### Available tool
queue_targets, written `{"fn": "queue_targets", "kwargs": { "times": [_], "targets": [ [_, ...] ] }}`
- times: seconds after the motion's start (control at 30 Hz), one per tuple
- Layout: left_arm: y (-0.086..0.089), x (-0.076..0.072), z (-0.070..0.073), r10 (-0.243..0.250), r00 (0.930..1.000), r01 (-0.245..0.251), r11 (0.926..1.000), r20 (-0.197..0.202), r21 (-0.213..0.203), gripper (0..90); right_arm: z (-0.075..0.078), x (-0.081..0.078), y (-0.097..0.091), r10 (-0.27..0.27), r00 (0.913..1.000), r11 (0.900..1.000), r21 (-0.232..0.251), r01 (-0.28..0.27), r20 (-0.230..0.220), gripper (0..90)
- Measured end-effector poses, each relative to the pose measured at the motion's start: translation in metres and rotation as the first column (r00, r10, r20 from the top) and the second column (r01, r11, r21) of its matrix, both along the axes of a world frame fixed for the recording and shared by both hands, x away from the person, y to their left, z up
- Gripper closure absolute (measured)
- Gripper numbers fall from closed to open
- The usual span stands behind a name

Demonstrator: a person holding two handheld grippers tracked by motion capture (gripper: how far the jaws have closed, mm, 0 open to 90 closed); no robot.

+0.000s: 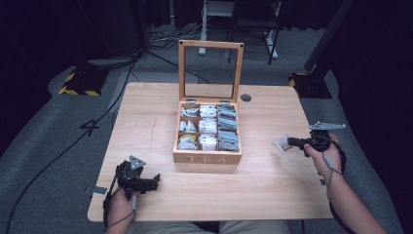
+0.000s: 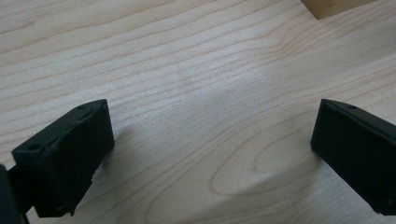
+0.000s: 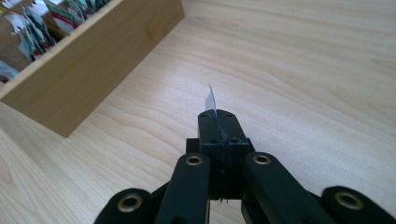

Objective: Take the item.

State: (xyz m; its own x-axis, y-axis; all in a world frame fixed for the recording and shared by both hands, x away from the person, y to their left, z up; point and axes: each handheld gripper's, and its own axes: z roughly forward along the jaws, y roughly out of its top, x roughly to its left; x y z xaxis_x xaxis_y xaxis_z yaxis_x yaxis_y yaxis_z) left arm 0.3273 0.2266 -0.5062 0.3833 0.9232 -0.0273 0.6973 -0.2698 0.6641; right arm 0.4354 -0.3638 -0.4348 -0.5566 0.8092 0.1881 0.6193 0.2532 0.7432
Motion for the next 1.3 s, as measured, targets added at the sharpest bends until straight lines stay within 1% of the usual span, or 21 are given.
{"fn": "queue_targets", "kwargs": {
  "times": [0.07,0.1,0.47,0.67,0.8,0.9,0.97,1.03,1.07,1.13,1.23,1.3],
  "targets": [
    [0.0,0.0,0.0,0.0,1.0,0.0,1.0,-0.001,0.0,0.0,-0.003,0.0,-0.001,-0.005,0.9995,0.9999,0.012,0.005,-0.03,90.0],
    [0.0,0.0,0.0,0.0,1.0,0.0,1.0,0.0,0.001,0.0,-0.004,0.0,-0.001,-0.008,0.9992,0.9999,0.006,0.009,-0.039,90.0],
    [0.0,0.0,0.0,0.0,1.0,0.0,1.0,0.0,0.0,0.0,-0.013,0.002,-0.002,-0.023,0.9947,0.9997,-0.005,0.023,-0.1,90.0],
    [0.0,0.0,0.0,0.0,1.0,0.0,1.0,0.0,0.0,0.0,-0.018,0.004,-0.006,-0.043,0.9916,0.9991,0.0,0.043,-0.122,89.2],
    [0.0,0.0,0.0,0.0,1.0,0.0,1.0,0.0,0.001,0.0,-0.021,0.005,-0.009,-0.05,0.9894,0.9988,-0.002,0.05,-0.136,84.1],
    [0.0,0.0,0.0,0.0,1.0,0.0,1.0,0.001,0.001,0.0,-0.024,0.006,-0.012,-0.065,0.9873,0.9977,0.008,0.067,-0.145,76.0],
    [0.0,0.0,0.0,0.0,1.0,0.0,1.0,0.0,0.001,0.0,-0.026,0.007,-0.015,-0.076,0.987,0.9962,0.032,0.081,-0.142,70.2],
    [0.0,0.0,0.0,0.0,1.0,0.0,1.0,0.0,0.0,0.0,-0.028,0.008,-0.018,-0.078,0.9898,0.9962,0.029,0.082,-0.119,60.9],
    [0.0,0.0,0.0,0.0,1.0,0.0,1.0,0.001,0.001,0.0,-0.028,0.008,-0.02,-0.085,0.991,0.996,0.018,0.088,-0.103,58.1],
    [0.0,0.0,0.0,0.0,1.0,0.0,1.0,-0.001,0.0,0.0,-0.029,0.009,-0.024,-0.098,0.991,0.9951,0.003,0.098,-0.092,54.5],
    [0.0,0.0,0.0,0.001,1.0,-0.001,1.0,0.0,0.0,0.0,-0.026,0.008,-0.028,-0.126,0.9897,0.992,0.006,0.126,-0.069,51.3],
    [0.0,-0.001,0.0,0.008,1.0,-0.008,1.0,-0.002,0.0,0.0,-0.023,0.006,-0.028,-0.124,0.9907,0.9921,0.014,0.125,-0.057,51.0]
  ]
}}
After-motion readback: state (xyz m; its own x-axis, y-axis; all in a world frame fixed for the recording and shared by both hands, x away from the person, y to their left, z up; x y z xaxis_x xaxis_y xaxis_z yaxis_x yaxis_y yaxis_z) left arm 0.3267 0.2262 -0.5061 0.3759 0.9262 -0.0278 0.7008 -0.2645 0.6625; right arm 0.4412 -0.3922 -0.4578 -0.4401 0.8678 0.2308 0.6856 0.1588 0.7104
